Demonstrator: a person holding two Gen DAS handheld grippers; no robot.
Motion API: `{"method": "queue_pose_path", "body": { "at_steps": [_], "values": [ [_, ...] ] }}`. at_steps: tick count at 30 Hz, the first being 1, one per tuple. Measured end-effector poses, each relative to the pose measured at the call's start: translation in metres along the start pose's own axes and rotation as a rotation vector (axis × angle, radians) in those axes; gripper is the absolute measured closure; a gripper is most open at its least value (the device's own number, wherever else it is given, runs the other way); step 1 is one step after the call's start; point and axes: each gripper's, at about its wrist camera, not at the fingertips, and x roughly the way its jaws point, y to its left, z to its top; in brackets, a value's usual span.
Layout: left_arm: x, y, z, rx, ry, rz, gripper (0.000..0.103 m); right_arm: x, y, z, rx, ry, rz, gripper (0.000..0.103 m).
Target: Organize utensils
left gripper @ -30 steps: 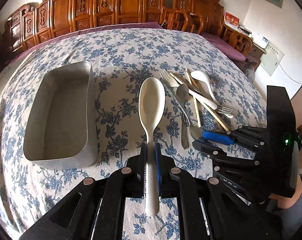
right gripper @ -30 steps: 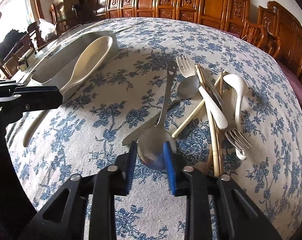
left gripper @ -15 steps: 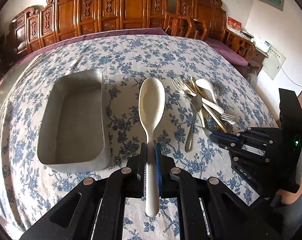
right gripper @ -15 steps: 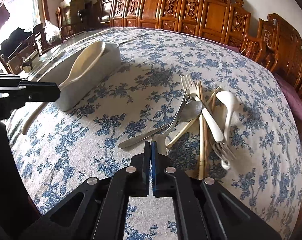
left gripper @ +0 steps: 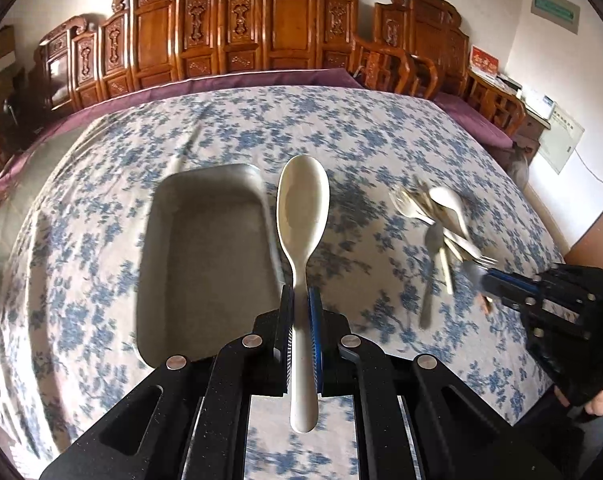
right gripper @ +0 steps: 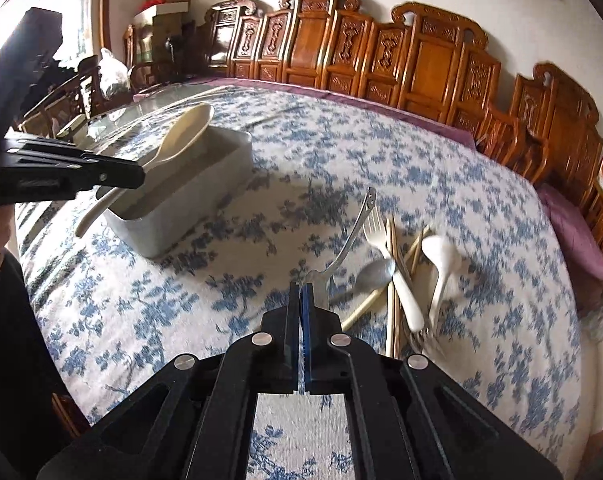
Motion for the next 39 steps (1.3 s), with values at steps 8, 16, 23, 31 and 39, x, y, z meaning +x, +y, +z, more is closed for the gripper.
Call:
{"method": "queue_pose_path", "body": {
  "at_steps": [8,16,23,31,39],
  "values": [
    [0.014,0.036,0.02,-0.011,0.01,0.038,0.096,-0.009,0.025,0.033,-0.056,-0.037,0.016,0.101],
    [0.045,0.063,0.029,-0.043,0.055,0.051,0.096,-0.003,0.051,0.065,-0.091,-0.06,0.072,0.101],
    [0.06,0.077,0.024,-0.087,0.089,0.031,0.096,0.014,0.065,0.081,-0.1,-0.053,0.109,0.101],
    [0.041,0.093,0.027,-0.12,0.032,0.041,0.086,0.027,0.082,0.095,-0.095,-0.057,0.152,0.101],
    [0.022,0.114,0.03,-0.135,-0.017,0.088,0.082,0.04,0.108,0.109,-0.095,-0.056,0.215,0.101]
  ]
}}
